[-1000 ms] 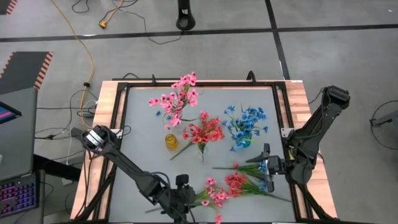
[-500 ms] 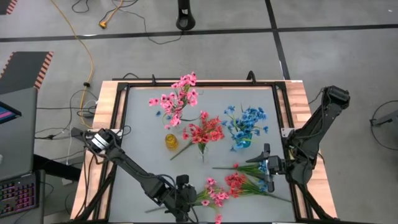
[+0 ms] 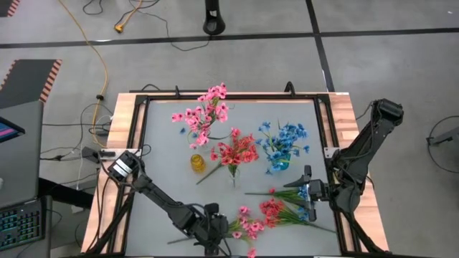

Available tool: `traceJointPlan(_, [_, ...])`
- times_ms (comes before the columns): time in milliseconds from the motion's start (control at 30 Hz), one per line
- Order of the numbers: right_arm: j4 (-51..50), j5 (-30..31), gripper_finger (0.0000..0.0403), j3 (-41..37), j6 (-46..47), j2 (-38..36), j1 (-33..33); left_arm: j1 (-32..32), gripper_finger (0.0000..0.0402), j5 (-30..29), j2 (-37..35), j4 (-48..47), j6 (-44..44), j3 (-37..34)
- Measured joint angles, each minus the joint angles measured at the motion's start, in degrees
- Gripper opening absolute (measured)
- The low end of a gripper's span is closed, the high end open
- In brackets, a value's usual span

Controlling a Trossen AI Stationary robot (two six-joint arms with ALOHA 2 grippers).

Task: Sort flowers into vase by color
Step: Put the pink flowers into the top transparent bin

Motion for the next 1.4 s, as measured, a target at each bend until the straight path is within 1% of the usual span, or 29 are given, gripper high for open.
traceJointPlan(100, [-0.02,0.00,0.0249,0.00,0.02,0.00,0.00,0.51,0.0173,0.18,0.00,-0.24,-0.02,0.04])
traceJointPlan(167, [-0.02,0.00,0.0249,0.00,0.06,0.00,0.00,0.68,0.0152,0.16,0.00,-0.33,-0.36,0.04])
traceJointPlan(467, [0.00,0.00,0.0249,0.00,0.13,0.00,0.00,1.01,0.0015,0.21,-0.59,-1.42,-2.97,0.02])
traceJointPlan(667, [0.09,0.00,0.0249,0.00,0.13,-0.02,0.00,1.01,0.0006,1.69,-1.75,-1.63,-3.60,-0.02])
traceJointPlan(867, [0.15,0.00,0.0249,0.00,0.13,0.00,0.00,1.01,0.0002,0.83,-6.16,-1.76,-2.69,-0.02])
traceJointPlan(1033, [0.15,0.00,0.0249,0.00,0.13,0.00,0.00,1.01,0.0002,-5.36,-12.64,-1.51,-0.61,-0.03])
traceJointPlan(1133, [0.15,0.00,0.0249,0.00,0.13,0.00,0.00,1.01,0.0001,-9.76,-16.88,-1.48,2.39,-0.02])
traceJointPlan(1233, [0.14,0.00,0.0249,0.00,0.13,0.00,0.00,0.99,0.0001,-15.63,-21.19,-1.49,6.57,-0.04])
traceJointPlan(1400, [0.01,0.00,0.0249,0.00,0.11,-0.01,0.01,0.72,0.0001,-26.82,-27.84,-1.27,16.67,-0.07])
